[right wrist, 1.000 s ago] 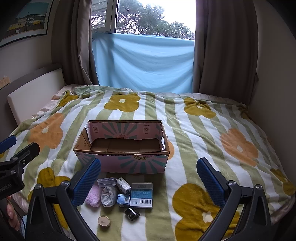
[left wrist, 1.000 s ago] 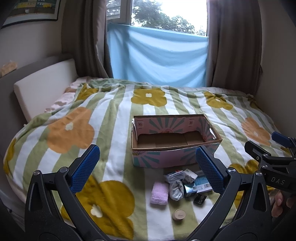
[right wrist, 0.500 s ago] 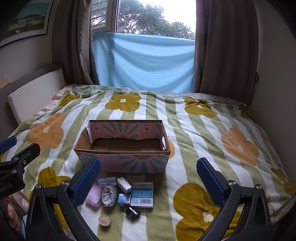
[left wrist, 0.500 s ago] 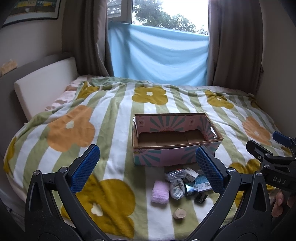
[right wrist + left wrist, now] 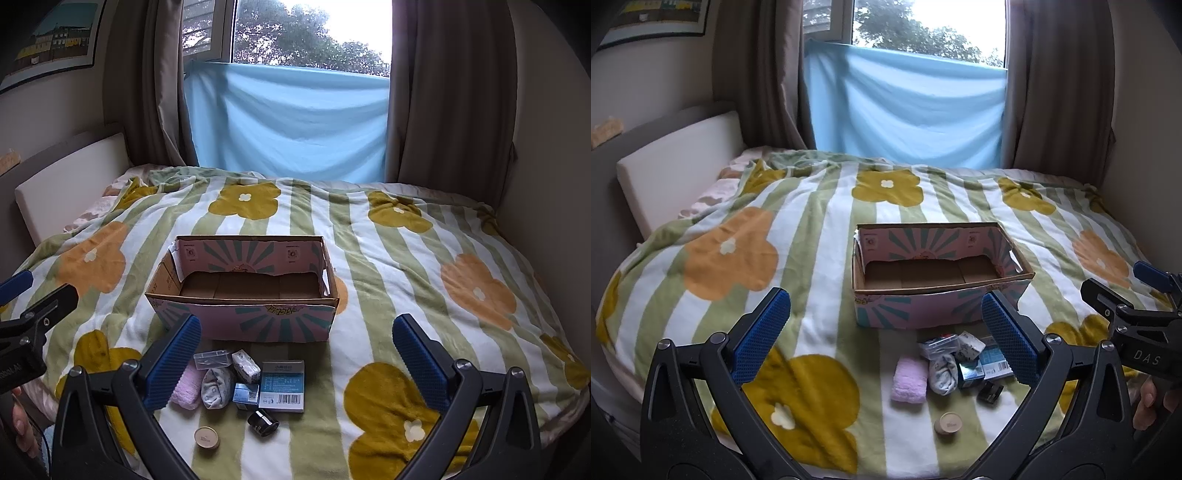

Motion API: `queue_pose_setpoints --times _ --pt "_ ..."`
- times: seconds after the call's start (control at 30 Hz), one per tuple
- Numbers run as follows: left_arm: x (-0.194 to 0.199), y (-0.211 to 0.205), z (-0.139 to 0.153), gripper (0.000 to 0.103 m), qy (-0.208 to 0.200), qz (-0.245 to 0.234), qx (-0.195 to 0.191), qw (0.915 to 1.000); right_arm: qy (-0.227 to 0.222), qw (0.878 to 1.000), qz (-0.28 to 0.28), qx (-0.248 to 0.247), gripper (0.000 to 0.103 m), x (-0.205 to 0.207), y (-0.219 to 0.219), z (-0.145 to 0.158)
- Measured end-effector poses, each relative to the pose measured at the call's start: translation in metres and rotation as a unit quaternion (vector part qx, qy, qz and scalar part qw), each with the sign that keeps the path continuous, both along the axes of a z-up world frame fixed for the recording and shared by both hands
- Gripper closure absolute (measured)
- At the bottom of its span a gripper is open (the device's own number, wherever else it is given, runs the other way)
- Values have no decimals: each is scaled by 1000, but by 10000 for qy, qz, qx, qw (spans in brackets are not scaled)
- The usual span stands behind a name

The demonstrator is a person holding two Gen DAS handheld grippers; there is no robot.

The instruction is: Organize objects

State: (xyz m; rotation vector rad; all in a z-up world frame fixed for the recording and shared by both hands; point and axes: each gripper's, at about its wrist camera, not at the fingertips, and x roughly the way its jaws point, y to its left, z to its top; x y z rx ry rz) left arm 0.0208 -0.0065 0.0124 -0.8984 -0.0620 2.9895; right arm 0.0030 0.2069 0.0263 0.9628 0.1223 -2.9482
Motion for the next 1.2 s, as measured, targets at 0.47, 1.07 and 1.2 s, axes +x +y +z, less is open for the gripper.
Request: queue_pose_setpoints --times 0.47,1.07,1.2 --pt "-18 -3 -22 0 -544 -325 -336 9974 -348 9994 88 -33 0 -13 19 -13" --pt "-62 23 -168 0 -2114 -1076 -386 9707 -1849 9827 67 31 0 -68 27 -155" --pt "-72 28 -186 0 -2270 -1155 -421 9661 -2102 9775 78 139 1 -83 21 -178"
